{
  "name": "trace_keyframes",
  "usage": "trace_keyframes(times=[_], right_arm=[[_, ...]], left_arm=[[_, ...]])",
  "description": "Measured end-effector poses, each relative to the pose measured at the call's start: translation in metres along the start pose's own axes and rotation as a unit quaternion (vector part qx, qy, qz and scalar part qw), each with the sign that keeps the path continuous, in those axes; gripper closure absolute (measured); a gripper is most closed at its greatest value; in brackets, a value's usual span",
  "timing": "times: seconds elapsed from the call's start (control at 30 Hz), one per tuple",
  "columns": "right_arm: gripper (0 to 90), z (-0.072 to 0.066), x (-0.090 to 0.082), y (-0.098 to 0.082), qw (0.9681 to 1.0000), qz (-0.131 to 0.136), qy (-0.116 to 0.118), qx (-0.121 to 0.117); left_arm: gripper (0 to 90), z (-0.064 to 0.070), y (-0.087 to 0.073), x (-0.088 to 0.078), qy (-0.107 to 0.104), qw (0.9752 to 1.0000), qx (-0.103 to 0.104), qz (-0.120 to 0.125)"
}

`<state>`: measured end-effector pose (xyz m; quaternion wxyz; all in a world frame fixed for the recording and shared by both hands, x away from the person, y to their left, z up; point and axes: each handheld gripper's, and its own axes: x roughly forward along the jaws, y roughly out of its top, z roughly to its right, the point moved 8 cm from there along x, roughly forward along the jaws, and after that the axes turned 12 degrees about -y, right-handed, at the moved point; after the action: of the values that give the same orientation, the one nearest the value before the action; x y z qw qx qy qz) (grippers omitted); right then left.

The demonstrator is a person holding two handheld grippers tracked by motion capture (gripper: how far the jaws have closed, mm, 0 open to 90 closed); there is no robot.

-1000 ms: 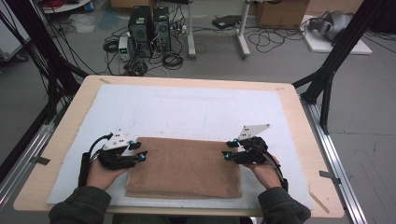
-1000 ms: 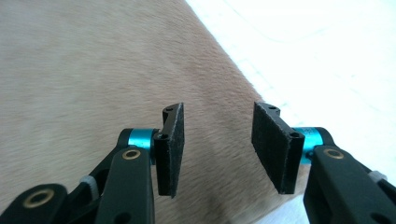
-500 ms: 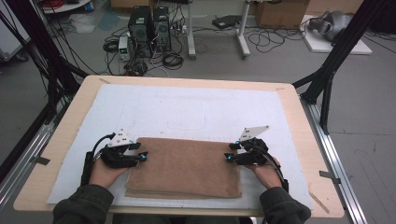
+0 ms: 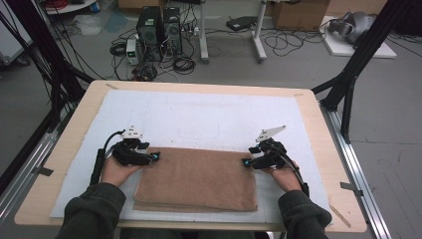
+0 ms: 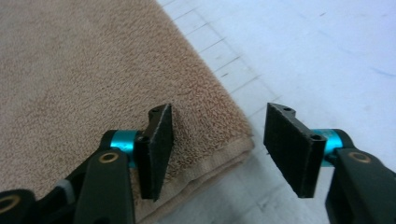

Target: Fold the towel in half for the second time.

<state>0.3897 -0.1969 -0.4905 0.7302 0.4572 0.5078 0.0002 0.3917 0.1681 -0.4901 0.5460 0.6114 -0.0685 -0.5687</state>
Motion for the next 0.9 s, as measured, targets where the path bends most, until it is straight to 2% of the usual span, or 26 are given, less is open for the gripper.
trace_keyframes(times=[0.13,0.2,0.3,0.37,0.43,0.47,0.57,0.67,0.77,0.83,0.87,0.9], right_arm=[[54.3,-0.004,0.001,-0.003,0.9997,0.003,0.022,0.011],[61.2,-0.006,0.0,-0.004,0.9994,0.003,0.031,0.015],[73.4,-0.011,-0.002,-0.002,0.9996,0.001,0.028,-0.004],[76.5,-0.012,-0.003,-0.001,0.9997,0.001,0.02,-0.014],[78.1,-0.012,-0.006,0.001,0.9998,0.001,0.015,-0.014],[78.4,-0.01,-0.009,0.004,0.9998,0.01,0.013,-0.011],[78.5,-0.002,-0.019,0.019,0.9992,0.039,0.0,-0.001],[78.4,0.011,-0.025,0.039,0.9987,0.046,-0.021,-0.008],[78.4,0.03,-0.028,0.06,0.998,0.053,-0.034,-0.004],[78.2,0.045,-0.027,0.076,0.9973,0.056,-0.047,-0.002],[76.8,0.05,-0.026,0.081,0.9968,0.061,-0.053,0.001],[69.6,0.055,-0.025,0.085,0.9962,0.064,-0.058,0.002]], left_arm=[[50.9,0.003,-0.003,0.001,-0.02,0.9998,-0.006,-0.003],[56.3,0.004,-0.004,0.001,-0.022,0.9998,-0.001,-0.002],[67.1,0.008,-0.004,0.0,-0.019,0.9998,0.011,-0.001],[73.4,0.01,-0.003,-0.001,-0.005,0.9997,0.023,0.001],[76.1,0.012,0.001,-0.004,0.013,0.9994,0.032,0.009],[76.5,0.013,0.004,-0.006,0.023,0.9989,0.038,0.015],[76.7,0.008,0.02,-0.012,0.044,0.9975,0.038,0.039],[76.6,0.001,0.039,-0.015,0.059,0.9959,0.041,0.055],[76.6,-0.008,0.063,-0.017,0.072,0.9941,0.047,0.066],[75.8,-0.018,0.083,-0.018,0.091,0.9915,0.057,0.074],[73.3,-0.022,0.09,-0.018,0.102,0.99,0.063,0.075],[66.4,-0.031,0.097,-0.017,0.116,0.9891,0.054,0.074]])
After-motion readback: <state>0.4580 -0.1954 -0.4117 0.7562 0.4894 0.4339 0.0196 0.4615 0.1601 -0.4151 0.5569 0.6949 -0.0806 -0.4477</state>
